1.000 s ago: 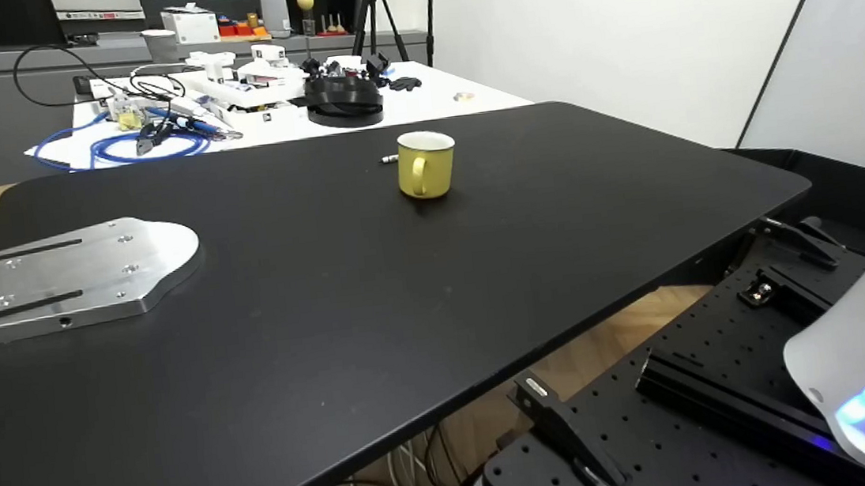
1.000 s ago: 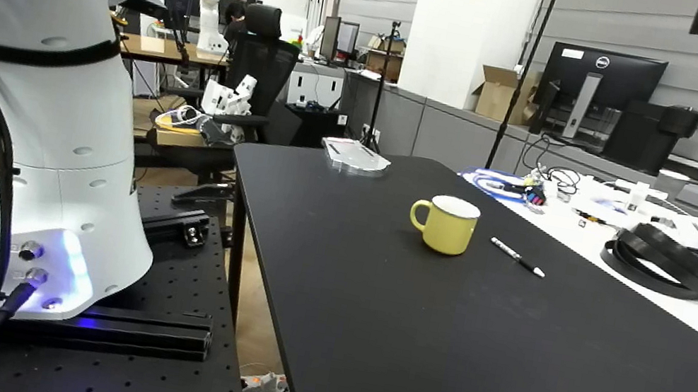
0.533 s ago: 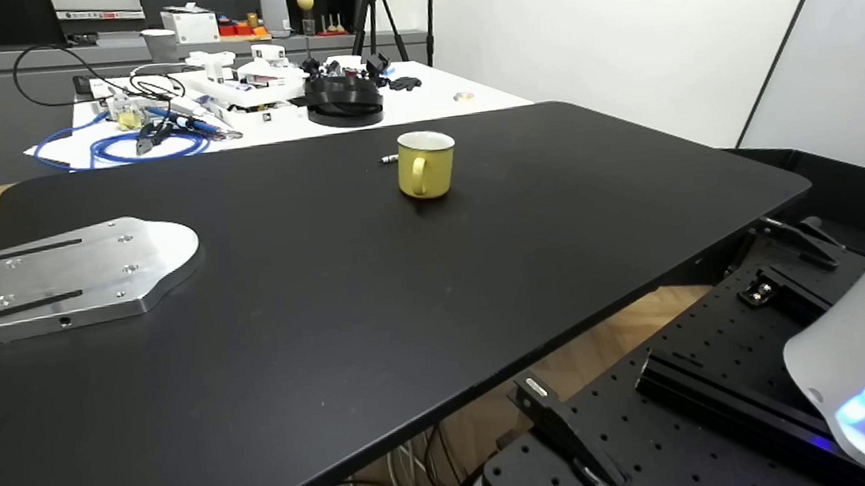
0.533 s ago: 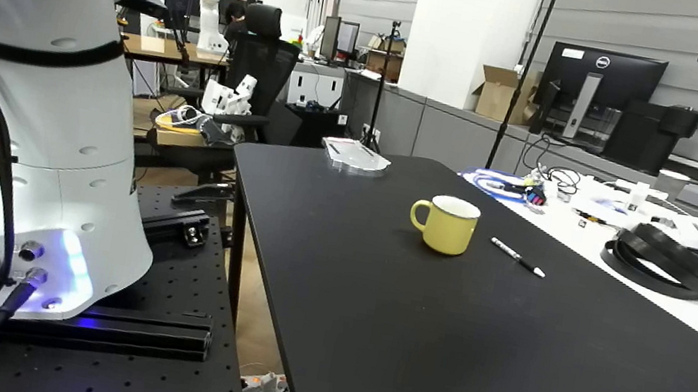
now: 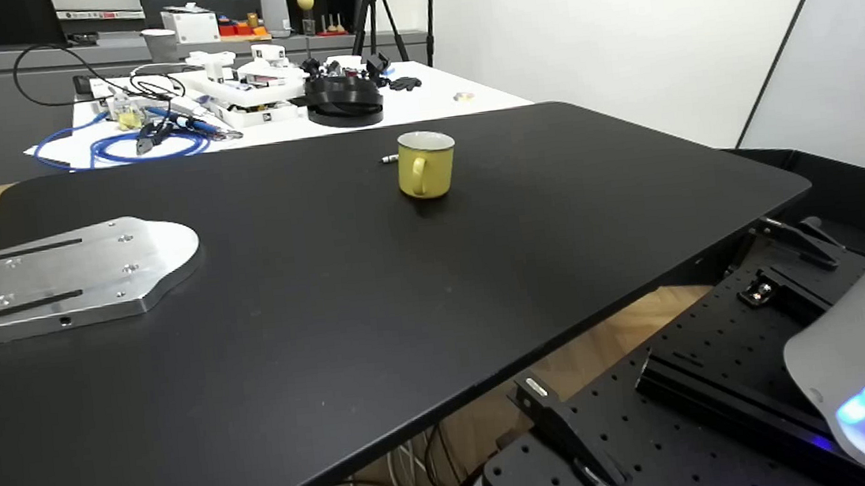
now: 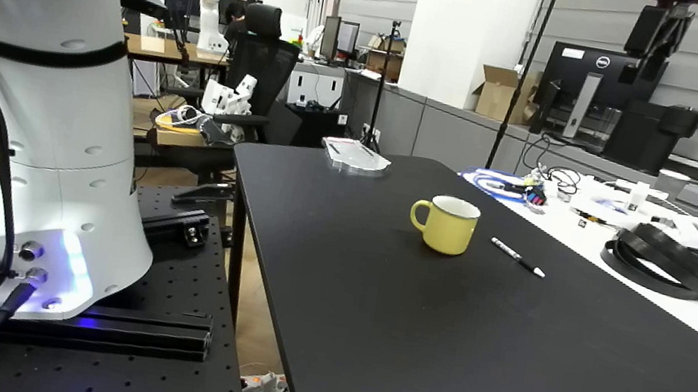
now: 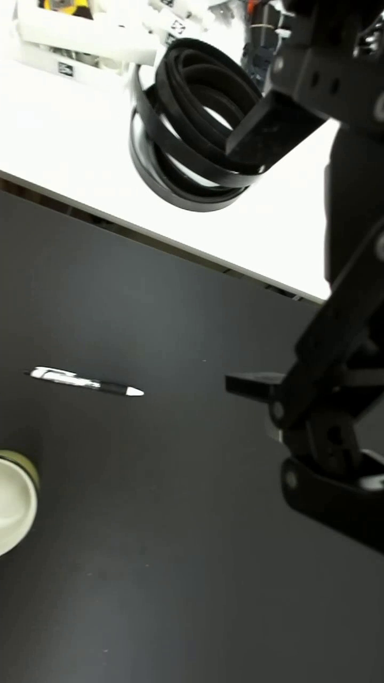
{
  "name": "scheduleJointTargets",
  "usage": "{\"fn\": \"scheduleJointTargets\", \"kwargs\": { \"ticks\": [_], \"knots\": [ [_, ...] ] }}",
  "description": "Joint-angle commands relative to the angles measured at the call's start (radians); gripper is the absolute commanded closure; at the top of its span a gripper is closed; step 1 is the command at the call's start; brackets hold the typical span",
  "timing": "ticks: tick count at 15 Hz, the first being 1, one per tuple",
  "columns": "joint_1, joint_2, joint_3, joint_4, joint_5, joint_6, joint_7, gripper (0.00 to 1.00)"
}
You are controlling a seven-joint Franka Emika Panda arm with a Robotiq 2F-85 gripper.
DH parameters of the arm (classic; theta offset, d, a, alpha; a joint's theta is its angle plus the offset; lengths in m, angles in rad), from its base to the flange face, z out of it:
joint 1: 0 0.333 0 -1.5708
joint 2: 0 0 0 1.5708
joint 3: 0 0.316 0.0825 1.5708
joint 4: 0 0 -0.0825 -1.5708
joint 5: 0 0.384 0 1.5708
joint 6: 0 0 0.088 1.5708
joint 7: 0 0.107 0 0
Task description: Pick up the pen and put it in the cup
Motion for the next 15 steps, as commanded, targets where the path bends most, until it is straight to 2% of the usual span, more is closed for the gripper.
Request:
{"fn": "scheduleJointTargets", "kwargs": {
  "ticks": [1, 13, 15],
  "knots": [
    [-0.004, 0.016, 0.013, 0.025, 0.02, -0.022, -0.001, 0.0],
    [-0.016, 0.033, 0.025, 0.062, 0.04, -0.049, -0.002, 0.0],
    [0.0, 0.04, 0.012, 0.015, 0.016, 0.001, 0.014, 0.0]
  ]
}}
